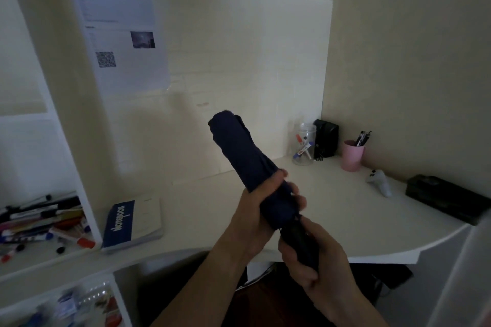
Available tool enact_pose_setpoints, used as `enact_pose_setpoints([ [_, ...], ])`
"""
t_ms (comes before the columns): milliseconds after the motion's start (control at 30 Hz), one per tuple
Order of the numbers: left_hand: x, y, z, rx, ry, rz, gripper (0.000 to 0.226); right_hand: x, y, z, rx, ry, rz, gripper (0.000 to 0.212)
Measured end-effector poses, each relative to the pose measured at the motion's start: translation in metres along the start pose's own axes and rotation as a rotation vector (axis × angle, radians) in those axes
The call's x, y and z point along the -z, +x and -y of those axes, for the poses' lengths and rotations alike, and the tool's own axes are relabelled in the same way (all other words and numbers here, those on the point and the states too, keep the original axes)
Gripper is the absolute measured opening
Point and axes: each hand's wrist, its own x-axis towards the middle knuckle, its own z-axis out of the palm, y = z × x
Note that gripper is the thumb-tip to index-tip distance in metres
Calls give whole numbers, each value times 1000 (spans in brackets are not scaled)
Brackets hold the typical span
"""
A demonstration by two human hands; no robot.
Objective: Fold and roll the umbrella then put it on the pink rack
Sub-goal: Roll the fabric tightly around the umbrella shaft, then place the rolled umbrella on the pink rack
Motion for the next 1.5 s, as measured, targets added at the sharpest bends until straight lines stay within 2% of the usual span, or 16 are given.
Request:
enact_pose_setpoints([
  [67, -2, -4, 8, -3, 69, 38, 13, 3, 3, 1, 11, 44, 3, 38],
  [100, -5, -5, 11, -19, 102, 25, 11, 5, 4, 1, 43, -26, -42, 34],
  [233, -11, -9, 22, -83, 334, -156, 18, 20, -8, -1, 211, -593, -290, 13],
  [300, -10, -12, 32, -136, 615, -191, 25, 27, -32, 8, 374, -771, -384, 12],
  [367, -7, -12, 47, -208, 1034, -191, 27, 26, -63, 26, 455, -718, -458, 14],
  [400, -8, -13, 54, -259, 1260, -170, 24, 27, -74, 38, 460, -679, -494, 25],
  [500, -21, -17, 85, -468, 1729, 8, 22, 42, -109, 73, 416, -648, -620, 58],
  [567, -39, -22, 109, -550, 1873, 116, 25, 60, -133, 88, 402, -603, -682, 57],
  [733, -84, -17, 151, -613, 1796, 434, 56, 119, -203, 102, 520, -381, -712, 52],
  [833, -105, -6, 168, -604, 1729, 630, 58, 160, -248, 105, 524, -349, -734, 45],
  [900, -121, 3, 191, -737, 1796, 748, 58, 190, -274, 111, 465, -553, -808, 47],
  [1000, -147, 16, 240, -844, 1877, 871, 56, 226, -303, 127, 300, -1227, -960, 49],
  [1100, -175, 28, 295, -845, 1904, 957, 52, 255, -313, 130, 197, -1835, -1005, 68],
  [1167, -189, 38, 330, -816, 1877, 1009, 51, 281, -307, 121, 95, -2067, -971, 71],
  [1233, -200, 50, 363, -780, 1865, 1050, 53, 315, -302, 117, 18, -2146, -1015, 66],
  [1500, -214, 125, 515, -572, 1784, 1167, 62, 477, -281, 127, -34, -2031, -1165, 61],
])
